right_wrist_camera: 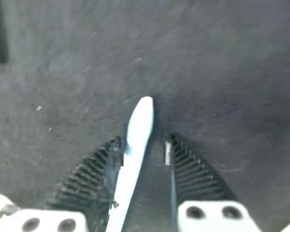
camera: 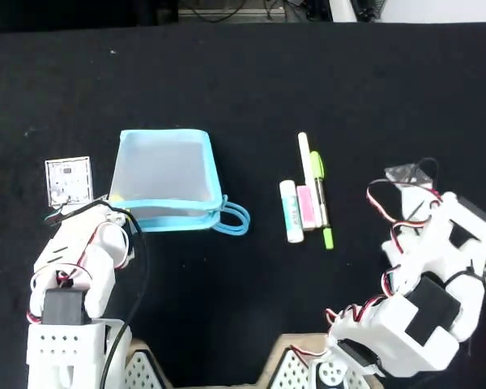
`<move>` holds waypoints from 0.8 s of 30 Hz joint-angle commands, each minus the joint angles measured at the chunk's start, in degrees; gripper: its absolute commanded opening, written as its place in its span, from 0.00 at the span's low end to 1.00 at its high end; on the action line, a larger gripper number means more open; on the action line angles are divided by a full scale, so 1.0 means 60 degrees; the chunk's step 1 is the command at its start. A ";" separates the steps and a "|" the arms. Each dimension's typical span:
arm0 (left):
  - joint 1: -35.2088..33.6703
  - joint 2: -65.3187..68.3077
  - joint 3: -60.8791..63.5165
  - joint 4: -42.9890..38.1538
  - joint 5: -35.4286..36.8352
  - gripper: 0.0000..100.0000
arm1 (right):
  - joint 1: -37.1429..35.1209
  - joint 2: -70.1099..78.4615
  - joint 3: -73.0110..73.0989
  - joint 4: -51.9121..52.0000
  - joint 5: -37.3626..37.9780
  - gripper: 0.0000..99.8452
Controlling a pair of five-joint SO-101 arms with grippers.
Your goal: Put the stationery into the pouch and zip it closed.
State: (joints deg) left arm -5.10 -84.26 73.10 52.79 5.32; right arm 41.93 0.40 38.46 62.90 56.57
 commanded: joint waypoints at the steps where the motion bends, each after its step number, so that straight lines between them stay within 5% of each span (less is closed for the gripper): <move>1: 0.0037 -0.0132 -0.0198 -0.0205 -0.0088 0.03 | 0.0161 -0.0388 0.0212 -0.0132 0.0425 0.13; 8: 0.0037 -0.0132 -0.0198 -0.0190 -0.0088 0.03 | 0.0147 -0.0374 0.0286 -0.0586 0.0396 0.13; 14: 0.0037 -0.0132 -0.0198 -0.0190 -0.0088 0.03 | -0.0073 -0.0374 0.0799 -0.2051 -0.0586 0.13; 24: 0.0037 -0.0132 -0.0198 -0.0190 -0.0088 0.03 | -0.0938 -0.0432 0.0945 -0.2154 -0.1744 0.13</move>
State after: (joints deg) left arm -5.10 -84.26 73.10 52.79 5.32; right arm 39.30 -2.07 44.97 52.53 50.24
